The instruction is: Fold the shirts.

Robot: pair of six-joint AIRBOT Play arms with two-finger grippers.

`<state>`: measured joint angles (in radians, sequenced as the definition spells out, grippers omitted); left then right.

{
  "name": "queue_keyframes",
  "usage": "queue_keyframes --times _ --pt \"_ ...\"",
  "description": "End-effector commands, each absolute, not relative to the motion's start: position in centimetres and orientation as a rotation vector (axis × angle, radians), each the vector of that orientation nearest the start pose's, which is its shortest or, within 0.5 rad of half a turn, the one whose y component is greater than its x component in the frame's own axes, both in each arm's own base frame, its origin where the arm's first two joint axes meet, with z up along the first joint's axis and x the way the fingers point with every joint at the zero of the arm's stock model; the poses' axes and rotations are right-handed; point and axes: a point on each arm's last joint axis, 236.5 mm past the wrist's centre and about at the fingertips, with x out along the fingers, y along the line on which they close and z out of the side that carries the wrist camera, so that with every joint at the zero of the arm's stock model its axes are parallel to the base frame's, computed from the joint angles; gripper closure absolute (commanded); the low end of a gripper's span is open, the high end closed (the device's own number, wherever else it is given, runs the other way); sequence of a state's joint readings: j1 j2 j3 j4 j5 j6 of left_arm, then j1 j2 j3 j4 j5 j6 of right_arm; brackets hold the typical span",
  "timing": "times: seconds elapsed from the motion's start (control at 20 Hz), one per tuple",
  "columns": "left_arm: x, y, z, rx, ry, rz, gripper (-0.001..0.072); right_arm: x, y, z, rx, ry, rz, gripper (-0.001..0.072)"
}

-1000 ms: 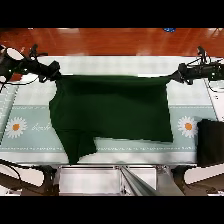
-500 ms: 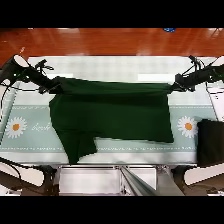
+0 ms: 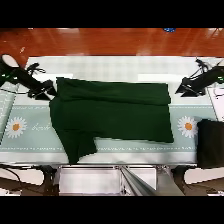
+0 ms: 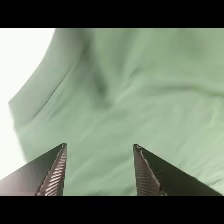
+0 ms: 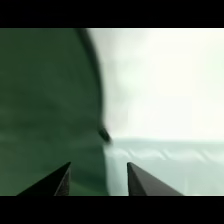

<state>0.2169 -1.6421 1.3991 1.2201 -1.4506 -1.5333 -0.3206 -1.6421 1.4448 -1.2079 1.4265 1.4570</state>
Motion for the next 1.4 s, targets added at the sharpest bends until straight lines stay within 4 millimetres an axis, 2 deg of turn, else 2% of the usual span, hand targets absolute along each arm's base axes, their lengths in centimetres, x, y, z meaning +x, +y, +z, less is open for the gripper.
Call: queue_keyframes --times 0.0,0.1,0.15,0.2,0.3,0.4,0.55,0.7,0.85,0.9,0.95,1.0,1.05,1.1,1.15,1.2,1.25,1.35 --pt "33.4 3.4 -4.0 -0.489 1.631 0.003 0.0200 37.3 -6.6 -1.0 0.491 1.446 -0.012 0.0301" --pt "28.3 3.5 -5.4 -0.572 1.653 0.039 0.0200 35.1 -4.3 -1.0 0.503 1.370 0.036 0.0301" --pt "25.9 2.7 -6.1 -0.662 1.653 0.032 0.0200 33.8 -2.2 -1.1 0.534 1.329 0.098 0.0301" --pt "24.5 1.8 -6.5 -0.752 1.623 0.011 0.0200 32.7 -0.1 -1.0 0.577 1.279 0.156 0.0301" --pt "22.5 0.3 -6.8 -0.915 1.538 -0.022 0.0201 30.6 3.2 -1.3 0.673 1.202 0.219 0.0301" --pt "20.8 -1.0 -7.2 -1.025 1.500 -0.029 0.0200 28.5 5.4 -1.7 0.744 1.190 0.260 0.0301" --pt "18.9 -2.8 -8.9 -1.054 1.530 -0.026 0.0201 26.8 6.8 -2.2 0.781 1.182 0.279 0.0301" --pt "19.2 -3.7 -10.4 -1.024 1.509 -0.013 0.0202 26.6 6.9 -2.1 0.783 1.179 0.281 0.0301" --pt "20.8 -5.5 -10.8 -0.999 1.482 -0.054 0.0203 26.8 7.1 -1.8 0.804 1.172 0.285 0.0301" --pt "21.0 -6.2 -11.2 -0.977 1.488 -0.067 0.0227 27.2 7.1 -1.5 0.818 1.155 0.285 0.0301" --pt "20.8 -7.0 -11.6 -0.947 1.512 -0.083 0.0471 27.8 6.4 -1.6 0.811 1.133 0.250 0.0301" --pt "20.5 -7.7 -11.8 -0.929 1.542 -0.106 0.0683 28.4 4.6 -1.7 0.801 1.121 0.174 0.0301" --pt "20.1 -8.3 -11.8 -0.914 1.567 -0.130 0.0684 28.4 2.4 -1.9 0.781 1.123 0.101 0.0301" --pt "20.1 -8.4 -11.6 -0.909 1.571 -0.138 0.0684 27.5 0.0 -2.3 0.751 1.157 0.030 0.0301" --pt "20.1 -8.4 -11.5 -0.906 1.574 -0.143 0.0684 25.5 -1.8 -3.2 0.738 1.224 -0.036 0.0301" --pt "20.2 -8.3 -11.3 -0.906 1.572 -0.146 0.0684 22.3 -3.0 -4.5 0.734 1.341 -0.099 0.0301" --pt "20.4 -8.3 -11.3 -0.904 1.567 -0.146 0.0684 19.8 -3.5 -5.5 0.748 1.433 -0.161 0.0301" --pt "20.5 -8.3 -11.2 -0.903 1.566 -0.147 0.0684 17.4 -2.2 -7.1 0.785 1.516 -0.172 0.0301"
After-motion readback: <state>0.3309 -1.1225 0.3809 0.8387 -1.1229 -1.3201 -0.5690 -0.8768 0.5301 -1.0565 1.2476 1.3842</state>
